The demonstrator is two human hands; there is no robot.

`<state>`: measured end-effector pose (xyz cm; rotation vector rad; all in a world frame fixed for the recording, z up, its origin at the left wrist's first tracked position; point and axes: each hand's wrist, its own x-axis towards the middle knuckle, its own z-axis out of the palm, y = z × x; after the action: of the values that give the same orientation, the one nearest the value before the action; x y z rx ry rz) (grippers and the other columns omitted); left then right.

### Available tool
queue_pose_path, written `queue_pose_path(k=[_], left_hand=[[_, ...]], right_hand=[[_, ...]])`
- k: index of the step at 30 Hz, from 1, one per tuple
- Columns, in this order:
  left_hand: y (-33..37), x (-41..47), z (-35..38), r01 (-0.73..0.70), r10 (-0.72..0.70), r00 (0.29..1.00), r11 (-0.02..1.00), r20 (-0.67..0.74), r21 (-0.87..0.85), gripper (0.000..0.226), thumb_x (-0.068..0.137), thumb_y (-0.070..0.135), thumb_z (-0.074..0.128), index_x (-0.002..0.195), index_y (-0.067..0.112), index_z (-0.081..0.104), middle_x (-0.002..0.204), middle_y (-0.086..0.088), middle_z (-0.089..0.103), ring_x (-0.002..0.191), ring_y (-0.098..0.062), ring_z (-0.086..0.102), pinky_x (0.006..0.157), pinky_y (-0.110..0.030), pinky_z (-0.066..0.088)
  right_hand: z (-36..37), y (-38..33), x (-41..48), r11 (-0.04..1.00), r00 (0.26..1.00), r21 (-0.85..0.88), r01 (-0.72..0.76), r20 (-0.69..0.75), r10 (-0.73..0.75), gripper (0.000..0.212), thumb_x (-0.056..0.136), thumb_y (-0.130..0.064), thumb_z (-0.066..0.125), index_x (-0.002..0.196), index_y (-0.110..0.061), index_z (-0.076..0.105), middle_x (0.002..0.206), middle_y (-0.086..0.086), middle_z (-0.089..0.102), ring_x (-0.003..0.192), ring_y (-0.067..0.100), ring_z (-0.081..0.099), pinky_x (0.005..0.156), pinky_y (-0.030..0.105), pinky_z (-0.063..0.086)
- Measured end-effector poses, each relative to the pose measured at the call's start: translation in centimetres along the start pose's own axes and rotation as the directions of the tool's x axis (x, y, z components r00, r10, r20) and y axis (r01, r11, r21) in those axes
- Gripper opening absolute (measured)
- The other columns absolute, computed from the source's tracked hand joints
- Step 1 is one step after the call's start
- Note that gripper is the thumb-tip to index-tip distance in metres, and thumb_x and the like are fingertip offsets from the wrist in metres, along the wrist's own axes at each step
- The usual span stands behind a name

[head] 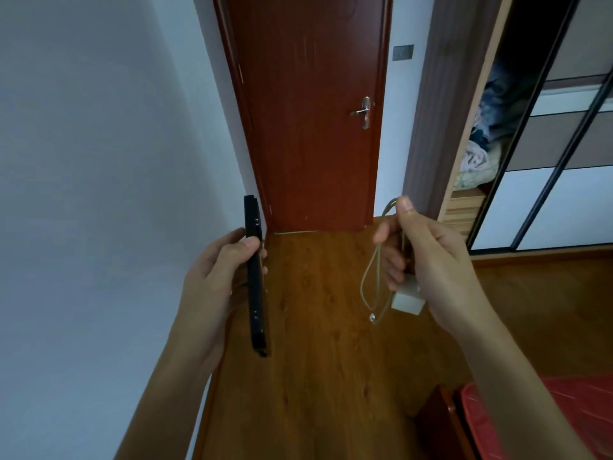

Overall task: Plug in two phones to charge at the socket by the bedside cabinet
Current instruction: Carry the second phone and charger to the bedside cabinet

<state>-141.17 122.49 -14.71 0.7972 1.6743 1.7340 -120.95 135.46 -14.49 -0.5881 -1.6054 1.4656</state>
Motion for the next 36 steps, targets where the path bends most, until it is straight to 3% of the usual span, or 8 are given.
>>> queue_pose_path(k=[14,19,22,25,27,30,32,36], left_hand=[[-2.7,22.9,12.1,0.114,-0.098,0.963,0.992,0.25,-0.047,0.069,0.064,0.053,0.074,0.125,0.024,0.066,0.112,-0.014,0.075,0.089,-0.02,0.073,0.081,-0.043,0.057],[-1.8,32.9,16.7,0.122,-0.106,0.945,0.992,0.308,-0.032,0.037,0.094,0.031,0.06,0.13,0.023,0.061,0.116,-0.015,0.072,0.1,-0.026,0.067,0.095,-0.049,0.051],[-1.8,39.6,19.4,0.111,-0.094,0.887,0.994,0.452,-0.01,0.04,0.105,0.016,0.04,0.144,0.011,0.047,0.095,-0.015,0.061,0.082,-0.025,0.058,0.078,-0.037,0.048],[-1.3,45.0,21.8,0.069,0.005,0.91,0.984,0.416,-0.163,0.041,0.107,0.01,0.036,0.146,-0.001,0.04,0.079,0.0,0.046,0.065,-0.013,0.045,0.057,-0.021,0.04],[-1.3,46.5,23.9,0.104,-0.081,0.871,0.994,0.484,-0.02,0.039,0.105,0.012,0.041,0.142,0.0,0.046,0.081,-0.004,0.051,0.068,-0.015,0.05,0.062,-0.021,0.045],[-1.0,48.0,27.3,0.206,-0.193,0.842,0.978,0.504,0.029,0.025,0.097,0.025,0.055,0.119,0.02,0.066,0.111,-0.021,0.07,0.099,-0.036,0.066,0.098,-0.049,0.05],[-2.0,49.7,29.0,0.158,-0.146,0.821,0.987,0.551,0.026,0.023,0.085,0.038,0.066,0.106,0.03,0.074,0.116,-0.017,0.072,0.111,-0.038,0.067,0.097,-0.054,0.052],[-3.6,53.4,34.4,0.141,-0.147,0.761,0.988,0.632,0.06,0.042,0.063,0.057,0.073,0.099,0.037,0.077,0.106,-0.009,0.077,0.104,-0.033,0.072,0.081,-0.043,0.056]], right_hand=[[-9.1,5.8,16.7,0.995,0.973,-0.07,-0.068,-0.227,0.051,0.049,0.1,-0.051,0.042,0.071,-0.021,0.068,0.053,-0.003,0.045,0.048,0.013,0.045,0.046,0.023,0.043],[-10.8,7.2,24.9,0.988,0.933,-0.115,-0.099,-0.356,0.052,0.051,0.1,-0.052,0.042,0.07,-0.02,0.068,0.052,-0.004,0.045,0.047,0.012,0.045,0.046,0.021,0.042],[-11.8,7.6,29.2,0.991,0.918,-0.109,-0.078,-0.396,0.028,0.051,0.1,-0.051,0.041,0.068,-0.02,0.068,0.052,-0.001,0.043,0.047,0.013,0.043,0.044,0.021,0.042],[-13.3,8.0,32.3,0.988,0.892,-0.131,-0.085,-0.452,0.017,0.051,0.1,-0.05,0.041,0.068,-0.023,0.068,0.052,0.0,0.044,0.046,0.013,0.044,0.046,0.021,0.043],[-14.6,8.4,34.0,0.982,0.867,-0.155,-0.104,-0.499,0.013,0.052,0.102,-0.049,0.04,0.068,-0.023,0.068,0.052,0.0,0.045,0.045,0.012,0.045,0.046,0.021,0.044],[-16.8,9.0,36.0,0.976,0.83,-0.182,-0.117,-0.558,-0.005,0.052,0.102,-0.049,0.04,0.069,-0.02,0.069,0.053,0.002,0.046,0.046,0.015,0.046,0.045,0.023,0.045],[-18.5,9.5,36.9,0.97,0.81,-0.209,-0.123,-0.586,-0.024,0.052,0.102,-0.049,0.04,0.07,-0.02,0.069,0.053,0.002,0.047,0.047,0.016,0.046,0.045,0.025,0.044],[-22.4,10.4,38.8,0.961,0.763,-0.233,-0.148,-0.646,-0.039,0.05,0.1,-0.051,0.041,0.068,-0.023,0.069,0.052,-0.001,0.048,0.047,0.015,0.046,0.045,0.025,0.043]])
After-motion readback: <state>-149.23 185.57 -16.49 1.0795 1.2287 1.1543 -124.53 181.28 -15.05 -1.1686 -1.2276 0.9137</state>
